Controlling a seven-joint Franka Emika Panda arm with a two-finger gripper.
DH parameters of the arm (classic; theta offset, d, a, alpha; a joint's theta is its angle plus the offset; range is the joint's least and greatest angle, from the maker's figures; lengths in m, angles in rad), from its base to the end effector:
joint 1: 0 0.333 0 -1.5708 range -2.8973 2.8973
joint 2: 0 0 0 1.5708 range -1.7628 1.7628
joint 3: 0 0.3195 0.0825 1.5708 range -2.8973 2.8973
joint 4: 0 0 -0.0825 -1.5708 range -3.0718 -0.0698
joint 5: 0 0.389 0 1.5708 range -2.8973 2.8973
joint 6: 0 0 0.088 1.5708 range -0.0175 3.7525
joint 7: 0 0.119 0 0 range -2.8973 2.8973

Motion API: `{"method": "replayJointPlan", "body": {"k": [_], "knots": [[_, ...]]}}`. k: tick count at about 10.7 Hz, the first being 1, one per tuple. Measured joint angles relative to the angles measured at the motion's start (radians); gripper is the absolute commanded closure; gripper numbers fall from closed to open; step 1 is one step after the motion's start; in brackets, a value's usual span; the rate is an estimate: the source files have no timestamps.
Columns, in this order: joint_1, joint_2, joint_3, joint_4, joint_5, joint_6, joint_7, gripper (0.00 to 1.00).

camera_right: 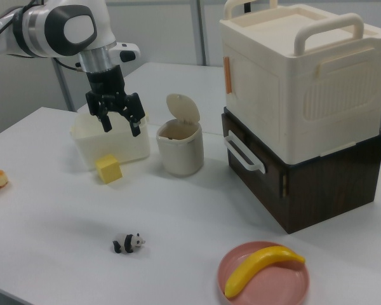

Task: Close the trash can
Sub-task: 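Move the open gripper over the cream trash can's raised lid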

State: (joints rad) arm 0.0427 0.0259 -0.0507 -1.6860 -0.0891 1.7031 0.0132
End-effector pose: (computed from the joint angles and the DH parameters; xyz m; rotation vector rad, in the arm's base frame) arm 0.5744 -0.0138 0.5579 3.0519 -0.0138 -0.0130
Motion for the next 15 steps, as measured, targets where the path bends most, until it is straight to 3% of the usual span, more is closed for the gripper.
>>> {"method": "replayJointPlan", "body": {"k": [4, 5, 6, 7, 9, 11, 15], "knots": [[0.000, 0.002, 0.000, 0.000, 0.000, -0.003, 0.000, 0.00], [0.001, 0.004, 0.000, 0.000, 0.000, -0.003, 0.000, 0.05], [0.001, 0.005, 0.000, 0.000, 0.000, -0.003, 0.000, 0.34], [0.001, 0.006, 0.000, 0.000, 0.000, -0.003, 0.000, 0.56], [0.001, 0.006, 0.000, 0.000, 0.000, -0.003, -0.006, 0.83], [0.001, 0.006, 0.000, 0.000, 0.000, -0.003, -0.011, 0.99], [0.002, 0.009, 0.002, 0.000, 0.001, -0.004, -0.016, 1.00]]}}
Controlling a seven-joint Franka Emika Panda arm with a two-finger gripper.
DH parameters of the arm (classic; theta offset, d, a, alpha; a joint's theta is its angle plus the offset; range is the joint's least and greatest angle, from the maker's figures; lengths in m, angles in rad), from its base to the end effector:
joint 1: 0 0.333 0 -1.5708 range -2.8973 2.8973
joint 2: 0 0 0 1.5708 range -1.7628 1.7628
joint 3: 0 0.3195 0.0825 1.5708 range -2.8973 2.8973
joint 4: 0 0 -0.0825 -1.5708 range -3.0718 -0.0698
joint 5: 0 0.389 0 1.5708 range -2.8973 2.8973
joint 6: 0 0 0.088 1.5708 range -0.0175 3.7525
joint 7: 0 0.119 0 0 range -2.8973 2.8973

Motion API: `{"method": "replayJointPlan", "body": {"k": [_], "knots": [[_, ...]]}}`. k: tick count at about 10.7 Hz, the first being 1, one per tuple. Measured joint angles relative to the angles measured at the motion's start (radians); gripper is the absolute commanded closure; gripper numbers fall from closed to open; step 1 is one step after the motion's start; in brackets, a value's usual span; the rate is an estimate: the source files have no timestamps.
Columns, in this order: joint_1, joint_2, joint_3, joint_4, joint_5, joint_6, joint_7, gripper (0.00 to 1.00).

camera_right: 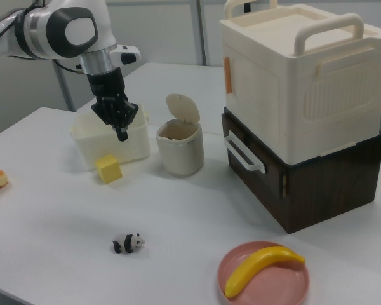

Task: Close the trash can
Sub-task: 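Move the open gripper over the cream trash can's raised lid, then lower the gripper and push the flip lid down onto the can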

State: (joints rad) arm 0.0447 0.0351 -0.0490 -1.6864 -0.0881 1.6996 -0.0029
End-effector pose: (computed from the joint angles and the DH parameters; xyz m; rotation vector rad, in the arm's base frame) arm 0.5760 -0.0115 0.5521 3.0525 0.0166 -0.0339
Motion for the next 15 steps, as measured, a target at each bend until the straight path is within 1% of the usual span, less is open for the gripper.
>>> {"method": "replayJointPlan", "body": {"k": [2, 3, 5, 6, 8, 11, 12, 15], "knots": [[0.000, 0.013, 0.001, 0.005, 0.005, 0.000, -0.004, 1.00], [0.000, 0.028, 0.001, 0.022, 0.029, 0.002, -0.005, 1.00], [-0.004, 0.094, -0.003, 0.099, 0.074, 0.064, -0.005, 1.00], [-0.008, 0.137, -0.004, 0.136, 0.088, 0.128, -0.005, 1.00], [-0.015, 0.201, -0.004, 0.170, 0.113, 0.312, -0.005, 1.00], [-0.015, 0.255, -0.005, 0.181, 0.123, 0.625, -0.005, 1.00], [-0.015, 0.269, -0.005, 0.181, 0.123, 0.709, -0.015, 1.00], [-0.014, 0.322, -0.004, 0.182, 0.123, 0.935, -0.098, 1.00]]}}
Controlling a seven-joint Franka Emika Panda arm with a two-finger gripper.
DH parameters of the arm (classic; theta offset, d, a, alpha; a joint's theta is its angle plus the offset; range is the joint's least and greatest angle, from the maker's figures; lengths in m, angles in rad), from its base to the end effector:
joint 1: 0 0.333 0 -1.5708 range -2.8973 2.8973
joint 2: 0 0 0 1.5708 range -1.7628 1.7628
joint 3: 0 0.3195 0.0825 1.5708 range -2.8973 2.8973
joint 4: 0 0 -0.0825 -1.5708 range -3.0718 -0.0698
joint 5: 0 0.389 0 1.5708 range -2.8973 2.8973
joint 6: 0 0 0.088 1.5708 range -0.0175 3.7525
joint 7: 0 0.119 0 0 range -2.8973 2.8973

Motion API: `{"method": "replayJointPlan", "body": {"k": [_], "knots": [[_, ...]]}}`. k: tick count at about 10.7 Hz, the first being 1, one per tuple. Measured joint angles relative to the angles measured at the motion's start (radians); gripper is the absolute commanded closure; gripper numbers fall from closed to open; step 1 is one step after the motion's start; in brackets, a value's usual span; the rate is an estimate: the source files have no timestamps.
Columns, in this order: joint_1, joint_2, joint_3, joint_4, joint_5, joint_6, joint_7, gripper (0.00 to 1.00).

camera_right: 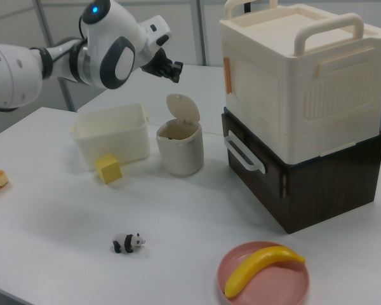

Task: Close the trash can
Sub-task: 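Lower the gripper and push the flip lid down onto the can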

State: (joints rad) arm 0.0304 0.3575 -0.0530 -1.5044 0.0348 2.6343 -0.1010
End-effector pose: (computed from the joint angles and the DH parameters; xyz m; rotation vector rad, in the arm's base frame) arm 0.7313 -0.0108 0.5473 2.8760 0.0946 1.1698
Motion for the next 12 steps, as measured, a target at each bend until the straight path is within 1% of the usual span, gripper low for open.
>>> {"method": "replayJointPlan", "body": {"k": [2, 4, 6, 8, 9, 11, 12], "knots": [[0.004, 0.050, 0.003, 0.000, 0.000, 0.125, -0.011, 1.00], [0.013, 0.106, 0.003, 0.000, 0.000, 0.216, -0.012, 1.00], [0.014, 0.130, 0.003, 0.002, -0.005, 0.240, -0.014, 1.00], [0.013, 0.131, 0.003, 0.006, -0.007, 0.240, -0.029, 1.00], [0.012, 0.130, 0.002, 0.007, -0.012, 0.216, -0.042, 1.00], [0.009, 0.126, 0.000, 0.009, -0.064, 0.052, -0.079, 1.00], [0.009, 0.124, 0.000, 0.010, -0.079, -0.038, -0.100, 1.00]]}}
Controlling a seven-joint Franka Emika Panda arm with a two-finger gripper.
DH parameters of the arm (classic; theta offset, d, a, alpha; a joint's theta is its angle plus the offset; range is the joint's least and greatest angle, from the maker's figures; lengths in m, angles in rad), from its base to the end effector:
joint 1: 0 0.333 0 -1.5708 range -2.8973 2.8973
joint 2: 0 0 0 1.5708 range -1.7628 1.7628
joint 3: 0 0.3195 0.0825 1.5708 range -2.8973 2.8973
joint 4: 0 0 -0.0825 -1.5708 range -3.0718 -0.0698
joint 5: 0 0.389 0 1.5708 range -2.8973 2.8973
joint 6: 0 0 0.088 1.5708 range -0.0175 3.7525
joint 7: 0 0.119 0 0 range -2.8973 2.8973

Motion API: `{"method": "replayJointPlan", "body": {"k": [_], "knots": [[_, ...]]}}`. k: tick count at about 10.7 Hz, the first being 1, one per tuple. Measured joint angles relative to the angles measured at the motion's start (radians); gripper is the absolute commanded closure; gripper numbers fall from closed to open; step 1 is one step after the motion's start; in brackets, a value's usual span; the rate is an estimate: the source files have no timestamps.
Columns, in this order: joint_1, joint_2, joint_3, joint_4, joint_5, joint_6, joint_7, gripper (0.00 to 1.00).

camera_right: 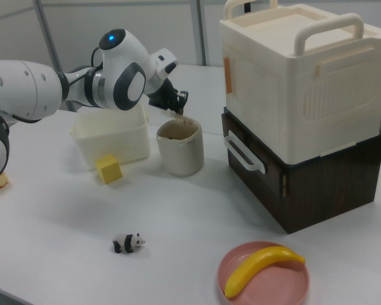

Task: Close the trash can
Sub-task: 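Lower the gripper and push the flip lid down onto the can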

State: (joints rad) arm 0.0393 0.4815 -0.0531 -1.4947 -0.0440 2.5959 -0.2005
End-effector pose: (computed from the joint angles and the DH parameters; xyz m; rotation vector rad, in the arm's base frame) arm 0.7518 -0.0023 0.4550 2.8626 0.3320 0.9092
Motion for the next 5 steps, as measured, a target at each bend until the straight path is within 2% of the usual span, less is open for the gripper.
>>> {"method": "replayJointPlan", "body": {"k": [3, 5], "knots": [[0.001, 0.001, 0.000, -0.005, -0.005, -0.181, -0.032, 1.00], [0.002, 0.005, 0.000, -0.007, -0.006, -0.189, -0.032, 1.00]]}}
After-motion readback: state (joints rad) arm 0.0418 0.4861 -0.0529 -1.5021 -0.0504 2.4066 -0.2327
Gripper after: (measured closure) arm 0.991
